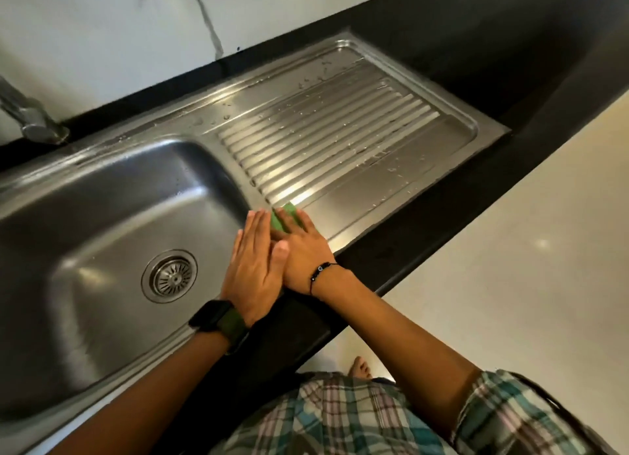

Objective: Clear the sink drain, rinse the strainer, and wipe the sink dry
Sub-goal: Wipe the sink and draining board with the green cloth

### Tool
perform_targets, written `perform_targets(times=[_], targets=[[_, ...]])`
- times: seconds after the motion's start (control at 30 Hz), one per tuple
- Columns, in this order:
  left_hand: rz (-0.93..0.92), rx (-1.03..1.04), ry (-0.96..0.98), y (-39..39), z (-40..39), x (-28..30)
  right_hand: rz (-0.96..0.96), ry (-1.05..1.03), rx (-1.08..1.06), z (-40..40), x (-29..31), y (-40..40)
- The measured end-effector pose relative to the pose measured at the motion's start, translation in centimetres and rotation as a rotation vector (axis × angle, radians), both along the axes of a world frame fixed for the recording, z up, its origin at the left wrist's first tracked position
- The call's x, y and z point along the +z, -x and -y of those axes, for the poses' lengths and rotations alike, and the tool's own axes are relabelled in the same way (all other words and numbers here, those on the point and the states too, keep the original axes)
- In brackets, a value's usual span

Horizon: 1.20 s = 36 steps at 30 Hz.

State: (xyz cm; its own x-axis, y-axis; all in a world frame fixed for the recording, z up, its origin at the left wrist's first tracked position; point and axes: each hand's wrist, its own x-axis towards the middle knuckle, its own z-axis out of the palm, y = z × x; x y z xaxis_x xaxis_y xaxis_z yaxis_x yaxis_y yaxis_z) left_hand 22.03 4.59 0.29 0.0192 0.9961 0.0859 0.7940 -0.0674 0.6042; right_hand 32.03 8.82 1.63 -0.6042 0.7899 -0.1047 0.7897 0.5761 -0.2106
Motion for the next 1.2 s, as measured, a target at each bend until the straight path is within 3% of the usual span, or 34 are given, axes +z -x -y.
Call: perform_targets(times=[0.13, 0.4, 0.53, 0.67, 0.9, 1.03, 1.2], targets=[[-0.017, 0.038, 0.052, 0.1, 0.3, 0.2, -0.011, 0.001, -0.009, -1.5, -0.1, -2.7], [0.026, 0.100, 0.124, -0.2, 0.8, 1.3, 0.037, 0.006, -0.307, -11.1, 0.3, -14.6], [0.047, 0.049, 0.181, -0.6, 0.5, 1.6, 0.028, -0.013, -0.388, -11.2, -0.2, -14.8], [0.029, -0.031, 0.226, -0.8, 0.2, 1.6, 0.045, -0.064, -0.251, -8.0, -0.3, -11.9], [0.134, 0.025, 0.173, -1.0, -0.8, 1.4, -0.029, -0.068, 0.019, -1.5, -0.3, -4.3], [-0.009, -0.141, 0.185, -3.1, -4.0, 1.1, -0.104, -0.111, -0.067, -1.8, -0.2, -6.7], [-0.110, -0.422, 0.131, -7.2, -8.9, 1.2, -0.069, -0.110, -0.378, -5.8, 0.6, -13.3]])
